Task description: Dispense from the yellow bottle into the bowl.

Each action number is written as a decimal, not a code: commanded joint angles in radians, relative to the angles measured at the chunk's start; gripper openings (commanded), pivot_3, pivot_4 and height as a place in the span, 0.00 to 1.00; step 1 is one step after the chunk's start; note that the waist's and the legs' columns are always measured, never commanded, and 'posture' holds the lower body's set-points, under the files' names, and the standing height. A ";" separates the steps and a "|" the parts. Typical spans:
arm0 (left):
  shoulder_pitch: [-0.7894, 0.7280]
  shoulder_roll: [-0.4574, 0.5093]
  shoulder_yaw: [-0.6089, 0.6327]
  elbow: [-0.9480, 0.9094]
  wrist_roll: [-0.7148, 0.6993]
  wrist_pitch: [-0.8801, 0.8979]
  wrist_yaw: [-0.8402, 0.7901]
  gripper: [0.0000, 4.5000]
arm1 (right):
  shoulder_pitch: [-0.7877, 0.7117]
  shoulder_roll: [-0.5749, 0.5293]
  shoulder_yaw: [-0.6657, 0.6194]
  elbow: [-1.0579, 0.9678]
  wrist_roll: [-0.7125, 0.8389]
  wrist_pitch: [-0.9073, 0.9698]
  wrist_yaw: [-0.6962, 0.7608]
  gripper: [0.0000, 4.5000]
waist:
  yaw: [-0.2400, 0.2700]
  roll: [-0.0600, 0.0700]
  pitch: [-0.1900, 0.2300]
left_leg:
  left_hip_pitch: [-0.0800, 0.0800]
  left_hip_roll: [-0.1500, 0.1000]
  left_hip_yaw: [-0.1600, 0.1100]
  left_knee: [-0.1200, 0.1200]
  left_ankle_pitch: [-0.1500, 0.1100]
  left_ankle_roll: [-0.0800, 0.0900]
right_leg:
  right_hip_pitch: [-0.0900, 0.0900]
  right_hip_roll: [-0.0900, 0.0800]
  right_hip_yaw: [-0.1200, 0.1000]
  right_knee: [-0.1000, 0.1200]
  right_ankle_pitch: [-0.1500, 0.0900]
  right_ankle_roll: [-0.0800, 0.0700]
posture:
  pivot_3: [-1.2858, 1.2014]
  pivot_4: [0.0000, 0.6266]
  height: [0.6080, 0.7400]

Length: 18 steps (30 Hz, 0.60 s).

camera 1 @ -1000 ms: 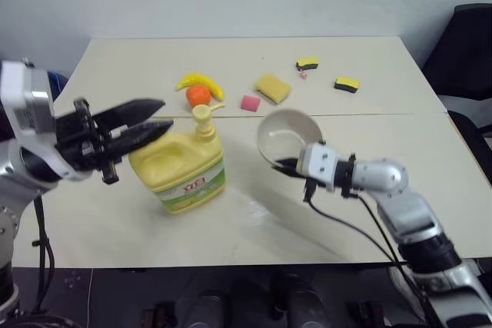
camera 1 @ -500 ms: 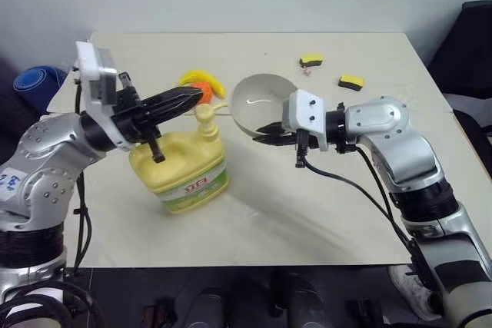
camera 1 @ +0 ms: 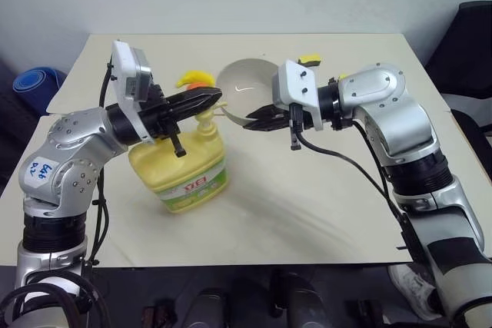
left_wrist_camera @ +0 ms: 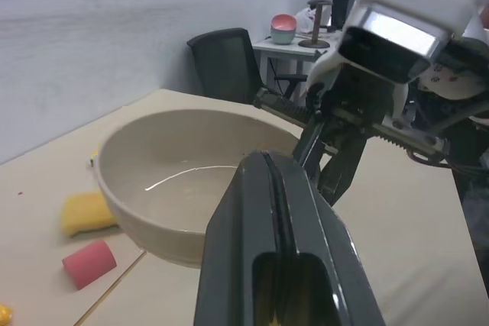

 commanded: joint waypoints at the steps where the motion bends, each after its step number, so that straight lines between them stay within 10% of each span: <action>1: -0.007 0.020 -0.013 -0.022 0.025 0.022 -0.004 0.00 | -0.033 0.015 -0.013 -0.007 0.017 0.010 0.001 0.00 | 0.000 0.000 0.000 | 0.000 0.000 0.000 0.001 0.000 0.000 | 0.000 0.000 0.000 0.000 0.000 0.000 | 0.52 0.24 1.00; 18: 0.094 0.024 -0.078 -0.020 0.082 0.153 0.070 0.00 | -0.028 0.042 -0.011 -0.010 0.023 0.040 0.008 0.00 | 0.000 0.000 -0.001 | 0.003 0.000 0.000 0.007 0.000 0.000 | 0.002 -0.006 0.002 0.007 0.001 -0.001 | 0.52 0.24 1.00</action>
